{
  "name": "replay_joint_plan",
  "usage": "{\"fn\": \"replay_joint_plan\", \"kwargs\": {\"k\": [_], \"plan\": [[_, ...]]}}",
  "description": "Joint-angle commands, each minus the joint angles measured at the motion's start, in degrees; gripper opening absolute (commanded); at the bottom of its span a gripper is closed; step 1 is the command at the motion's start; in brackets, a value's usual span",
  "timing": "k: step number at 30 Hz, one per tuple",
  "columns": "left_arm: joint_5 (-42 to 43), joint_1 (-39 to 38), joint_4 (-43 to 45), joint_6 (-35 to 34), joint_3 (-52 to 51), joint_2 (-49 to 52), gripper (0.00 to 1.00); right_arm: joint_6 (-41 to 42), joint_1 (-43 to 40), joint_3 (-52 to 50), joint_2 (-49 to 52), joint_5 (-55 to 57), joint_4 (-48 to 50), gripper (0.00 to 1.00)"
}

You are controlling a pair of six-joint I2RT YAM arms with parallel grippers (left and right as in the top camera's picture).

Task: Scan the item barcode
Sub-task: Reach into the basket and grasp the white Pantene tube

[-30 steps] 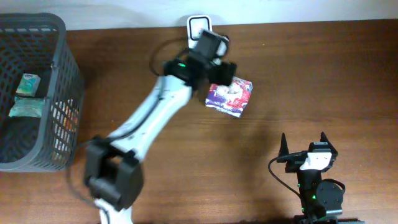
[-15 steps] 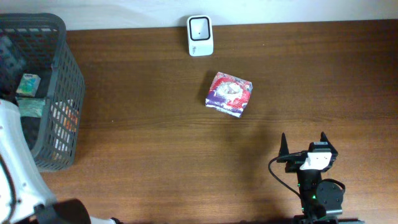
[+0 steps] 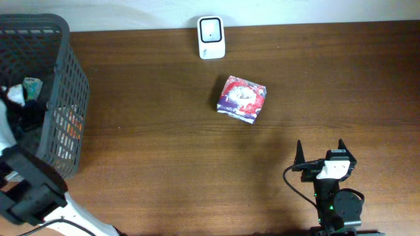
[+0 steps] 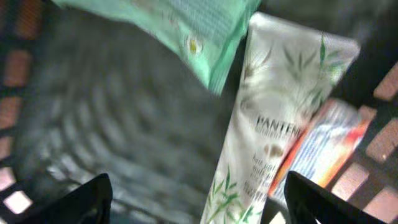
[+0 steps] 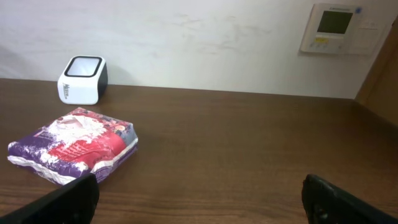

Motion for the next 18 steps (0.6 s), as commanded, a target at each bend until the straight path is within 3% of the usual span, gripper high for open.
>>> {"fn": "replay_joint_plan", "kwargs": {"k": [1,6,11,13,18], "plan": [[8.1,3.6,-2.4,5.6,0.1,2.0,0.84,-0.4,-0.3,-0.5,-0.4,0.1,-0.2,0.99],[18.6,5.7,-6.7,13.2,0.1,4.3,0.8,-0.4,-0.3,-0.5,-0.4,0.1,-0.2,0.99],[17.7,5.7,-7.2,13.5,-0.4,4.6,0.82,-0.4,-0.3,-0.5,-0.4,0.1,-0.2,0.99],[16.4,5.7,-6.7,13.5,-1.6,4.6,0.75,-0.4,-0.3,-0.5,-0.4,0.1,-0.2,0.98],[16.4,5.7,-1.9,13.5,-9.7,4.6,0.72,-0.4,-0.3,-0.5,-0.4,0.1,-0.2,0.99]]}}
